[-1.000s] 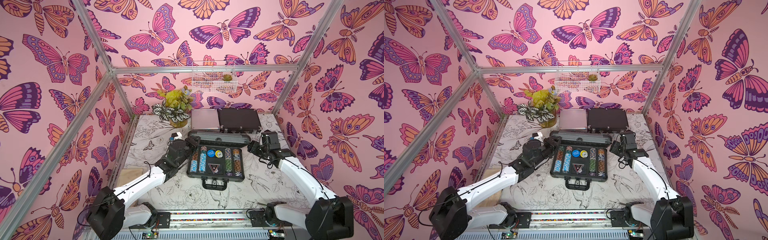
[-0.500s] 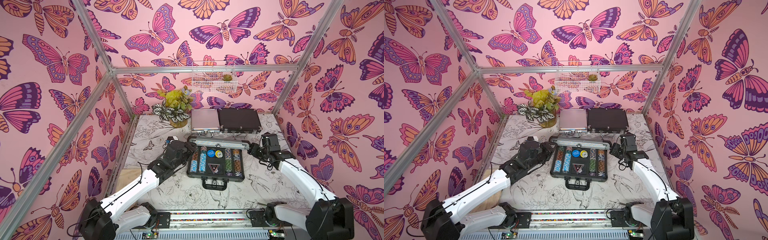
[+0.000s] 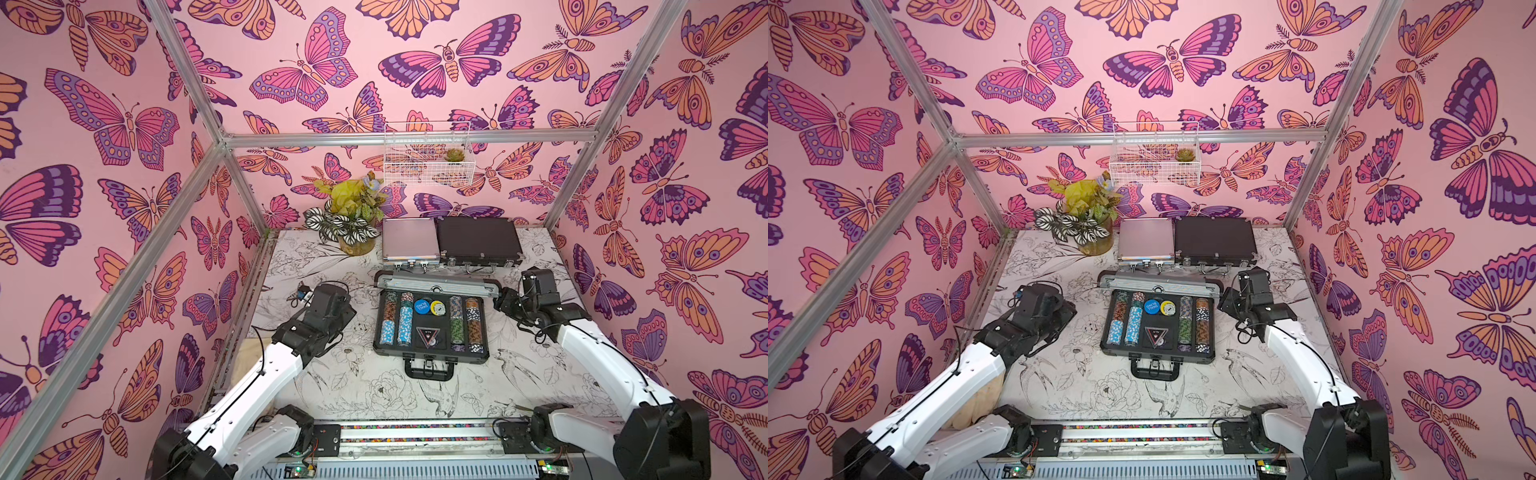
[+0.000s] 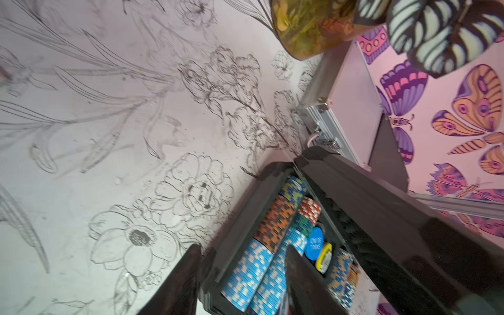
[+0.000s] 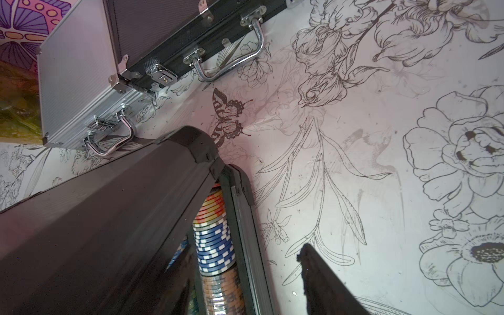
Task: Close the poker set cases
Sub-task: Close the lid of the poker set case.
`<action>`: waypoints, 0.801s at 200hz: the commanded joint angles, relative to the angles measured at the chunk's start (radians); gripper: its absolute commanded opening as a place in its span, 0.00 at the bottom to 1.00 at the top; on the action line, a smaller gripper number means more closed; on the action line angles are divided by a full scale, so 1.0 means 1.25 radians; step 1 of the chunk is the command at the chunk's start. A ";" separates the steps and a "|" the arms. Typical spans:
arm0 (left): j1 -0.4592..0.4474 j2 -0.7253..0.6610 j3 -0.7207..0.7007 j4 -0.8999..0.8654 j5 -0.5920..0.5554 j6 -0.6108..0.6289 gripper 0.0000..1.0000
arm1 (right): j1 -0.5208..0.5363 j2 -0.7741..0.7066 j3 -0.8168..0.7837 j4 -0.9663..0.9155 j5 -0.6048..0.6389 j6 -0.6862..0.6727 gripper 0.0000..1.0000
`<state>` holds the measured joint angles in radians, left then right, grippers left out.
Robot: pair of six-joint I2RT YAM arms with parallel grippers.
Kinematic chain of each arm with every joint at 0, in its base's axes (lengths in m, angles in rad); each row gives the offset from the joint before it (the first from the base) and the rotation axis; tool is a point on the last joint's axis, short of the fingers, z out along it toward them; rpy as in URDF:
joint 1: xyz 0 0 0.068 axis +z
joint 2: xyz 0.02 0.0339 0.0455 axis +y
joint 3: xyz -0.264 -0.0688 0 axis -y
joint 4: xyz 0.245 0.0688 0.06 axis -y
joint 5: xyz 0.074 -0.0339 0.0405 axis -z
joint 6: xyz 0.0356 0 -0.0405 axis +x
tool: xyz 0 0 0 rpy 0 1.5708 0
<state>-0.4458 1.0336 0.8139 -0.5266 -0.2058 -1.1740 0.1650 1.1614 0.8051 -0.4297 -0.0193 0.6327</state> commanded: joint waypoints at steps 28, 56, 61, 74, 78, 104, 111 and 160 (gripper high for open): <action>0.031 0.134 0.102 -0.010 -0.033 0.175 0.51 | 0.025 -0.010 -0.012 0.020 -0.013 0.005 0.63; 0.050 0.228 0.152 0.039 0.006 0.191 0.51 | 0.025 -0.013 -0.022 0.016 -0.001 0.002 0.63; 0.053 0.239 0.163 0.043 0.011 0.191 0.51 | 0.025 -0.013 -0.022 0.013 -0.001 0.001 0.63; 0.055 0.264 0.189 0.053 0.017 0.191 0.51 | 0.025 -0.014 -0.024 0.009 0.003 -0.003 0.63; 0.056 0.271 0.198 0.056 0.020 0.192 0.51 | 0.025 -0.014 -0.024 0.008 0.006 -0.003 0.63; 0.060 0.324 0.251 0.055 0.047 0.215 0.51 | 0.025 -0.016 -0.030 0.003 0.008 -0.004 0.63; 0.061 0.336 0.260 0.054 0.050 0.218 0.51 | 0.026 -0.015 -0.033 -0.001 0.008 -0.005 0.63; 0.061 0.373 0.282 0.057 0.049 0.213 0.50 | 0.025 -0.013 -0.068 -0.029 0.037 -0.016 0.63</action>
<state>-0.3779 1.4876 1.1526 -0.4484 -0.1532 -0.9199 0.1856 1.1553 0.7307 -0.4385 -0.0010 0.6277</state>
